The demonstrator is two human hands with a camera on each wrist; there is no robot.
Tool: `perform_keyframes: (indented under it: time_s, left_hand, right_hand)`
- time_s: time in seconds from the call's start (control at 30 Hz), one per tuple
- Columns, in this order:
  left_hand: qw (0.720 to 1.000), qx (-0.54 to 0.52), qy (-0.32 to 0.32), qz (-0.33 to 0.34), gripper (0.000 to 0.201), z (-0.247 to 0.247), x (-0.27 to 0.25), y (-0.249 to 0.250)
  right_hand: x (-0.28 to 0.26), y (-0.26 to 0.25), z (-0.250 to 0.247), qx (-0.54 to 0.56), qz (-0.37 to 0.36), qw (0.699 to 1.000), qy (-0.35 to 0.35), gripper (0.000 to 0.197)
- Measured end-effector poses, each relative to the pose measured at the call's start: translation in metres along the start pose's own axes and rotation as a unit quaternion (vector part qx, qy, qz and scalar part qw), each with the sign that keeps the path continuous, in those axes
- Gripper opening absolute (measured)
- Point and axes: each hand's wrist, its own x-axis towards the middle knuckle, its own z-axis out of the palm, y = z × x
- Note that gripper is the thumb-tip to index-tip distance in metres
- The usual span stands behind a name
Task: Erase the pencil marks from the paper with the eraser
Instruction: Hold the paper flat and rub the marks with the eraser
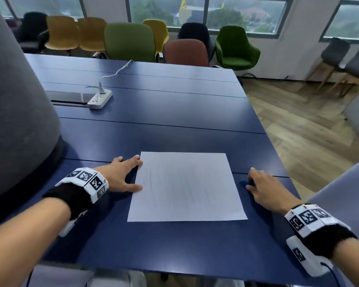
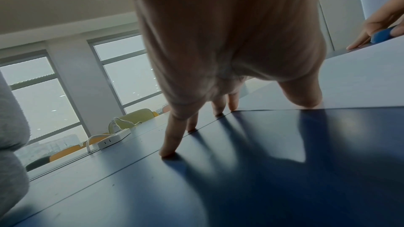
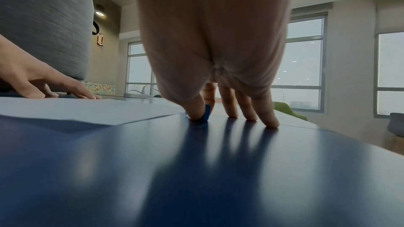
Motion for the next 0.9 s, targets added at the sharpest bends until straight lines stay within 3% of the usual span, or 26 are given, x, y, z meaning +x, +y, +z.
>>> perform_keyframes:
  time_s: [0.27, 0.4, 0.5, 0.67, 0.9]
  left_hand:
    - [1.0, 0.017, -0.009, 0.005, 0.095, 0.006, -0.013, 0.007]
    - [0.999, 0.034, -0.021, 0.003, 0.095, 0.009, -0.012, 0.01]
    - [0.999, 0.039, -0.022, 0.001, 0.095, 0.011, -0.011, 0.012]
    - [0.999, 0.032, -0.018, 0.001, 0.1, 0.011, -0.01, 0.011]
    - [0.998, 0.051, -0.026, -0.003, 0.106, 0.006, -0.009, 0.015]
  right_hand:
    - [-0.005, -0.007, -0.013, -0.038, -0.012, 0.998, -0.041, 0.016]
    - [0.009, -0.027, -0.029, 0.027, -0.001, 0.999, -0.024, 0.023]
    - [0.019, -0.078, -0.029, 0.061, -0.063, 0.996, 0.029, 0.021]
    - [0.051, -0.154, -0.003, 0.109, -0.176, 0.976, -0.073, 0.007]
    - [0.106, -0.193, 0.015, 0.111, -0.217, 0.968, -0.057, 0.019]
